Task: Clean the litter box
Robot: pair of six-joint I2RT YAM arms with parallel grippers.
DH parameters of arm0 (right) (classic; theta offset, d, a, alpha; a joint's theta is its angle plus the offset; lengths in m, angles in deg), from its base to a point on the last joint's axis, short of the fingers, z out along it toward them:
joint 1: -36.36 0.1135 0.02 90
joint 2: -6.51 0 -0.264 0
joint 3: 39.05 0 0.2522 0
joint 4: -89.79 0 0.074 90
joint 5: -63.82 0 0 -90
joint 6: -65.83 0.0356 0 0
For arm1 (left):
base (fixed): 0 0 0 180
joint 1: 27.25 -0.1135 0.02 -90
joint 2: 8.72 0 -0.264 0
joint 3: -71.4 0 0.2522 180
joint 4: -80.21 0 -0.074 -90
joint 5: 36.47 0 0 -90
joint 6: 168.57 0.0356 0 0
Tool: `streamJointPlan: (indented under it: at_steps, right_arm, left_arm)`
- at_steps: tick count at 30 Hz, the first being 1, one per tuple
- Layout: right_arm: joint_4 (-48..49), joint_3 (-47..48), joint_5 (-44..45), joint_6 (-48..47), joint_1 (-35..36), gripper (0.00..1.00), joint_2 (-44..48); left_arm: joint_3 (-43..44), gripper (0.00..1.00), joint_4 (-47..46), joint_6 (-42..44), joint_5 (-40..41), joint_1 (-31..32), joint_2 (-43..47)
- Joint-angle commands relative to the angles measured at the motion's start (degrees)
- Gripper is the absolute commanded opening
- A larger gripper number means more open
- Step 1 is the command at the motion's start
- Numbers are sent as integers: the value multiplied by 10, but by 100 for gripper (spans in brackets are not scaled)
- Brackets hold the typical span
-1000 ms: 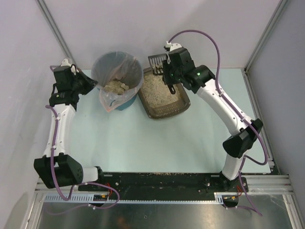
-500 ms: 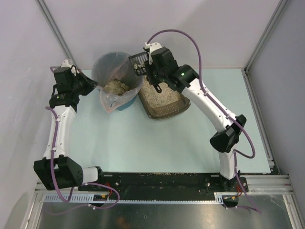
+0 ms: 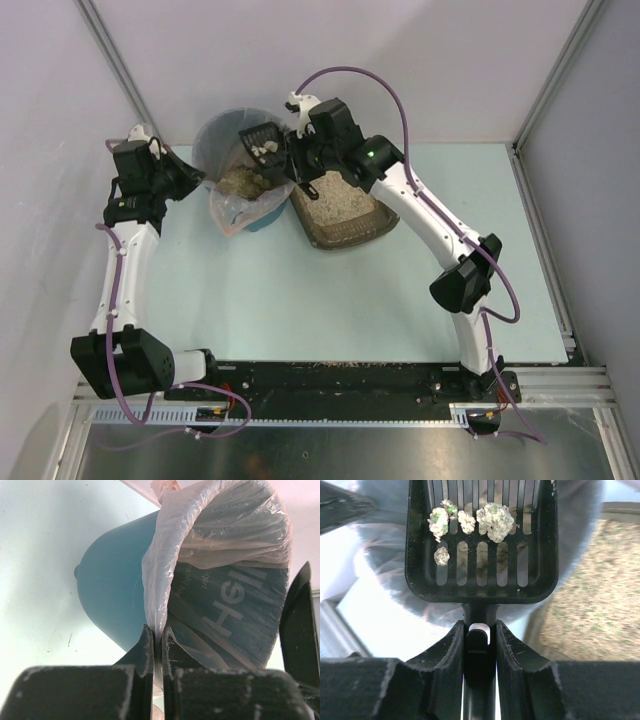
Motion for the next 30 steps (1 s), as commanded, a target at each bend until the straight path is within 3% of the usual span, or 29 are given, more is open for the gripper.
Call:
streamJointPlan:
  at_steps: [1, 6, 12, 27, 30]
  right_arm:
    - [35, 28, -118, 78, 8, 0, -16]
    - [115, -37, -226, 220, -17, 0, -8]
    - [376, -157, -348, 520, -56, 0, 12]
    - [475, -237, -409, 723, -79, 0, 13]
    - [548, -283, -414, 786, -80, 0, 21]
  left_arm:
    - [2, 0, 4, 28, -38, 12, 9]
    - [6, 0, 5, 28, -41, 12, 2]
    - [5, 0, 5, 29, -36, 12, 3]
    - [4, 0, 5, 29, -29, 11, 1]
    - [5, 0, 5, 28, -30, 12, 0]
